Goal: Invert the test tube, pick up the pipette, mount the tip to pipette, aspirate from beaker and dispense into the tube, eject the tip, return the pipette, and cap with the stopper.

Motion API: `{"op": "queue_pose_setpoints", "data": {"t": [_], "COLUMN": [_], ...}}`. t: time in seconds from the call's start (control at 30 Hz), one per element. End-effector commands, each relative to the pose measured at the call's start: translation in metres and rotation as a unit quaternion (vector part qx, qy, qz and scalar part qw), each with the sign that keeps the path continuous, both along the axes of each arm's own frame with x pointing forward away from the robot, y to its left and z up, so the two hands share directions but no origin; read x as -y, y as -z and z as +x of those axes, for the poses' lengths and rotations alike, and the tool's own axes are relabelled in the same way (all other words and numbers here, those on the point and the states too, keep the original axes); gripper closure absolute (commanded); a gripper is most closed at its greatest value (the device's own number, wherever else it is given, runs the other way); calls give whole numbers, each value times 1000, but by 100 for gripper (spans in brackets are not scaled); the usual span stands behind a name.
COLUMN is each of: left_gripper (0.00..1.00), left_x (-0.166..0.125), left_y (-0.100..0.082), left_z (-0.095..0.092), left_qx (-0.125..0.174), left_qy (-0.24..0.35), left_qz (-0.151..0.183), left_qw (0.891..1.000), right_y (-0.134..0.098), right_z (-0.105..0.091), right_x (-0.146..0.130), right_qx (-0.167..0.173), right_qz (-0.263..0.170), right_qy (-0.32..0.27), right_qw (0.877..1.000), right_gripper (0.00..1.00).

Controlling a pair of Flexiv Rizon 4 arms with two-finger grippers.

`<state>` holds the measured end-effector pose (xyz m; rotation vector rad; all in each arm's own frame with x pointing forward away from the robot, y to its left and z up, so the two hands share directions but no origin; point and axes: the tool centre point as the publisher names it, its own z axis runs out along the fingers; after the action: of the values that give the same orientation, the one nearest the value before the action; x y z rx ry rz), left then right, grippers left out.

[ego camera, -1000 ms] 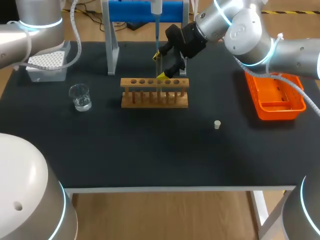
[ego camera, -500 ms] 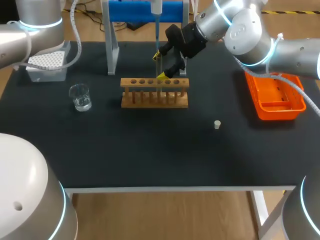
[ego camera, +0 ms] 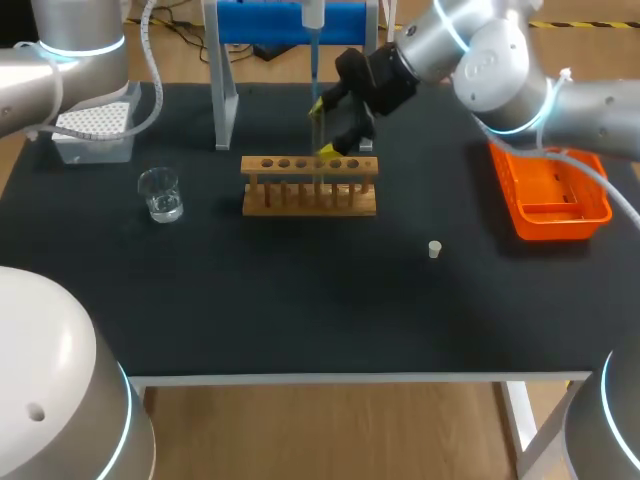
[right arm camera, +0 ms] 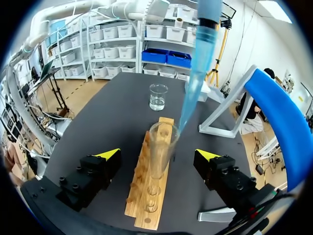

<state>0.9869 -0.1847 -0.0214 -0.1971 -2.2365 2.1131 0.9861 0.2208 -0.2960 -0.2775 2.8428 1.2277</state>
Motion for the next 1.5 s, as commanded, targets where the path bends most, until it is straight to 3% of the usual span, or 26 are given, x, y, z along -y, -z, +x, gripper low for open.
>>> {"op": "queue_pose_setpoints", "data": {"t": [0.03,1.5], "left_gripper": [100,100], "left_x": [0,1], "left_y": [0,3], "left_z": [0,-4], "left_qx": [0,-3], "left_qy": [0,1], "left_qz": [0,-8], "left_qw": [1000,1000], "right_y": [0,5], "right_z": [-8,-13], "right_x": [6,13], "right_qx": [12,20], "right_qz": [0,0], "right_qy": [-2,-11], "right_qw": [1000,1000], "right_gripper": [0,0]}}
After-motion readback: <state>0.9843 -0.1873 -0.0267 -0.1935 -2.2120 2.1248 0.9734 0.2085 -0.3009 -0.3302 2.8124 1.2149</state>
